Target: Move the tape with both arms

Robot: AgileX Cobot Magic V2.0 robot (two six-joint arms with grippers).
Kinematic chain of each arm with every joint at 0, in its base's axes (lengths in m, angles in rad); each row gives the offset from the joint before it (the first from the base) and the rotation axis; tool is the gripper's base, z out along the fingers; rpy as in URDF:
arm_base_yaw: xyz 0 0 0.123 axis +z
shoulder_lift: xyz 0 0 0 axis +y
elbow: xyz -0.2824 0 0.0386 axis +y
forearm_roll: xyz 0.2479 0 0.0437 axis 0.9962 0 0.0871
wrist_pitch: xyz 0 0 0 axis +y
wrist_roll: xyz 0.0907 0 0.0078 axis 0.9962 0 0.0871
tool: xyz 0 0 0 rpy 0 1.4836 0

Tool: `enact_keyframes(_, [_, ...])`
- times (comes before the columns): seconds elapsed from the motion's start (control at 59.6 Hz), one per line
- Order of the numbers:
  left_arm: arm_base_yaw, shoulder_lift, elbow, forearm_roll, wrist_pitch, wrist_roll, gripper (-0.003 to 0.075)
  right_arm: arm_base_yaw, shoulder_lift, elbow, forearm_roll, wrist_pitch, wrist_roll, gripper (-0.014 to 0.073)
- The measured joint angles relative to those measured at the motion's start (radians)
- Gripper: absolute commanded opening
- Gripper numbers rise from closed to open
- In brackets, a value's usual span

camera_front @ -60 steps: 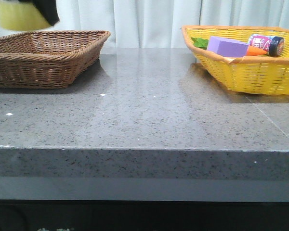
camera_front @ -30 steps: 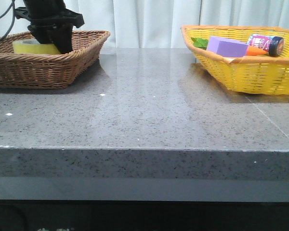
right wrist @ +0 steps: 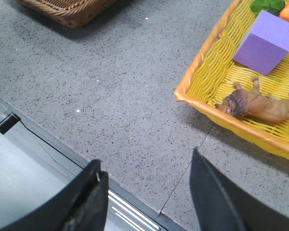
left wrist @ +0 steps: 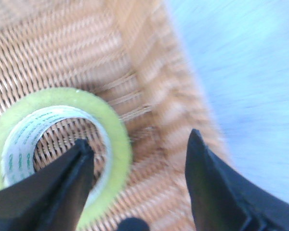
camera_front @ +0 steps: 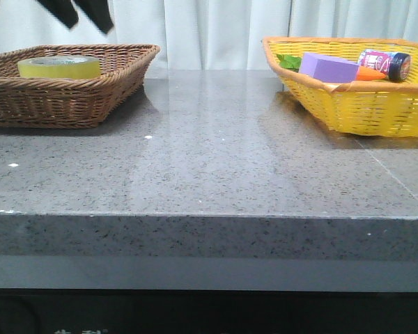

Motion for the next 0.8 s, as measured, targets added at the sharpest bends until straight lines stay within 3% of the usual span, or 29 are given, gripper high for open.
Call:
enact_keyframes(0.335, [0.000,-0.324,0.159,-0.068,0.003,-0.083,0.0420,0.000,0.000,0.000,0.000,0.000,0.000,0.0413])
enact_keyframes(0.62, [-0.104,-0.627,0.586,-0.087,0.003,-0.070,0.0420,0.000,0.000,0.000,0.000,0.000,0.000,0.0413])
enact_keyframes(0.805, [-0.181,-0.833,0.876,-0.092,-0.079,-0.051,0.0420,0.000,0.000,0.000,0.002,0.000,0.000,0.0413])
